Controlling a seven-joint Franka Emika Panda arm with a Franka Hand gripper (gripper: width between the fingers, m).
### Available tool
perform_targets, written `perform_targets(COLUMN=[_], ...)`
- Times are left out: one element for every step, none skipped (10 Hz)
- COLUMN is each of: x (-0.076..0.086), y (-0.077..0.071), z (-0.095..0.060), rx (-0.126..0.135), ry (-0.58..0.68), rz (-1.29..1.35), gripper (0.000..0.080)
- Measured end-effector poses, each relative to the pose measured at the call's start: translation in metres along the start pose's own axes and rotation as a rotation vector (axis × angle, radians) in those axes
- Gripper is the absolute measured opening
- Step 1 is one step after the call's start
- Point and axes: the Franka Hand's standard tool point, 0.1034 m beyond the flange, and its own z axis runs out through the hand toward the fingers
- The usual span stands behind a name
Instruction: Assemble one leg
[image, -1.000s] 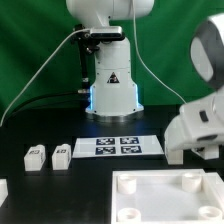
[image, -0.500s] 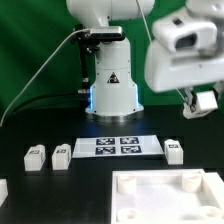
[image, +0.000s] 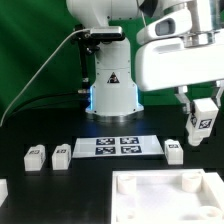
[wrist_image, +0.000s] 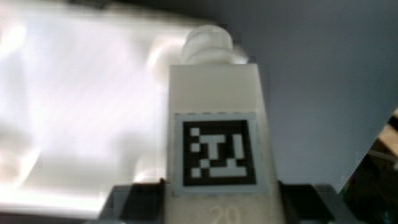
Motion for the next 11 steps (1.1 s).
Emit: perform_targets(x=[0.029, 0.051, 0.061, 0.061, 0.043, 0.045, 0.048, 0.046, 0.050, 0.062, 0.071], y=[0.017, 0.026, 0.027, 0.032, 0.033, 0.033, 0.033, 0.033, 0.036, 0.038, 0.040], z=[-0.011, -0.017, -0.018, -0.020, -0.002, -0.003, -0.006, 0.000, 0.011, 0.017, 0.025], rx=[-0.026, -0.046, -0.050, -0.076, -0.067, -0.062, -0.065, -0.063, -0.057, -0.053, -0.048], ry=[0.142, 0.258, 0.308, 0.433, 0.367, 0.338, 0.359, 0.346, 0.329, 0.333, 0.339], rz=[-0.019, -0.030, -0.031, -0.040, -0.034, -0.035, -0.035, -0.039, -0.044, -0.039, -0.036], gripper=[0.0292, 0.0292, 0.0292, 0.0292, 0.0292, 0.0292, 0.0292, 0.0292, 0.0292, 0.0292, 0.0292])
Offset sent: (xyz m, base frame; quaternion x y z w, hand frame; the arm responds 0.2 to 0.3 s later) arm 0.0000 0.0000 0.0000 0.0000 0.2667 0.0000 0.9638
